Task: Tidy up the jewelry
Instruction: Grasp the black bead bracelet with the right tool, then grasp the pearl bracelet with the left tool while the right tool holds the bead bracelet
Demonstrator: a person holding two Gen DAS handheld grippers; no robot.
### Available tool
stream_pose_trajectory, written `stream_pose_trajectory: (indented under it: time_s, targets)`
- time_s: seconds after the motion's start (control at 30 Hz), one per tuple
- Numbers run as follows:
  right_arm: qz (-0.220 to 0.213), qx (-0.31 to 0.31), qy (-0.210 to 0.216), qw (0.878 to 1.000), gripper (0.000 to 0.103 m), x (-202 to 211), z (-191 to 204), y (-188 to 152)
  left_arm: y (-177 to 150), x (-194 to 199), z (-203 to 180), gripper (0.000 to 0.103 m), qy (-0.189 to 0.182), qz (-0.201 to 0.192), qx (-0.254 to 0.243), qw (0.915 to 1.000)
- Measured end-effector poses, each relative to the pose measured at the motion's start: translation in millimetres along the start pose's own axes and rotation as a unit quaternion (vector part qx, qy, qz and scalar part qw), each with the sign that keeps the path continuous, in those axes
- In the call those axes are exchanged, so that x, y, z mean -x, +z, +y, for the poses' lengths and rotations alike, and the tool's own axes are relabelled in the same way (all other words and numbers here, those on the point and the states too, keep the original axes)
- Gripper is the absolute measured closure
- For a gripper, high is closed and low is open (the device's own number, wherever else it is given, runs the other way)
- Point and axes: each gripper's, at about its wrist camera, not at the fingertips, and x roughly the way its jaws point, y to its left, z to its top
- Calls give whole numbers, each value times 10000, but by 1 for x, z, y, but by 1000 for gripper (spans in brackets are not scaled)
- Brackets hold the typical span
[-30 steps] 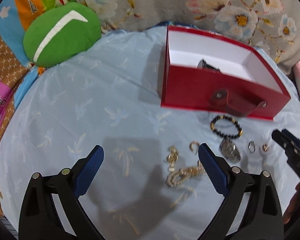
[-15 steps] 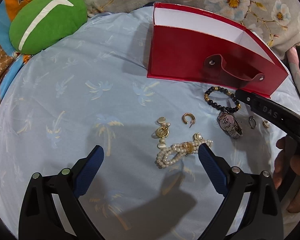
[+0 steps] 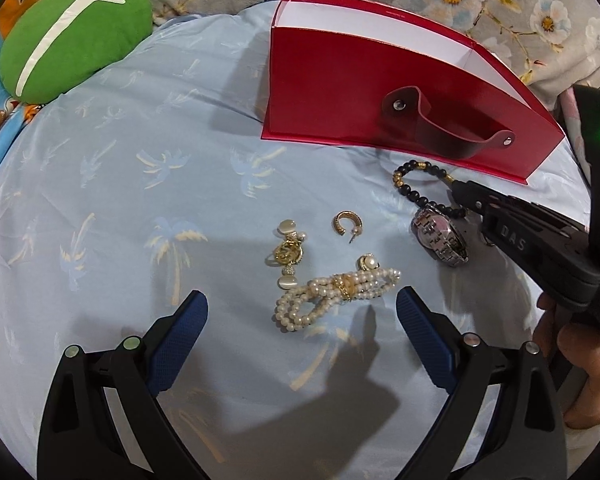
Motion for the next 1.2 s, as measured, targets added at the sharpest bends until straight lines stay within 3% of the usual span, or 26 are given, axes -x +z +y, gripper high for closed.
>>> stream_pose_trajectory:
  time_s: [0.2, 0.3, 0.5, 0.6, 0.63, 0.7, 0.83, 1.03, 1.2]
  targets:
    - [-189, -383, 100, 9990, 96, 33, -20, -14, -1, -1, 1, 12, -57, -1, 58, 10000]
    - [-338, -522, 101, 9980, 96, 56, -30, -18, -1, -5, 1, 18, -155, 40, 81, 9998]
    - [-454, -663, 157, 9966, 96, 83, -40, -26, -3, -4, -11, 41, -85, -79, -112, 9999]
    - [-471, -648, 198, 9966, 96, 91, -41, -30, -3, -2, -14, 58, -125, -74, -142, 9998]
    - [-480, -643, 222, 9965, 96, 93, -40, -31, -3, -2, -15, 69, -208, -46, -161, 9996]
    - [-497, -635, 260, 9964, 96, 97, -41, -33, -4, 0, -15, 77, -352, 14, -159, 9993]
    - [-548, -635, 300, 9960, 96, 105, -39, -35, -7, 5, -20, 82, -548, 40, -204, 9983]
    - [-681, -620, 359, 9951, 96, 123, -37, -37, -9, 34, -28, 87, -720, -221, -301, 9967]
    - [-902, -579, 397, 9934, 96, 143, -35, -34, -5, 61, -32, 100, -856, -465, -340, 9947]
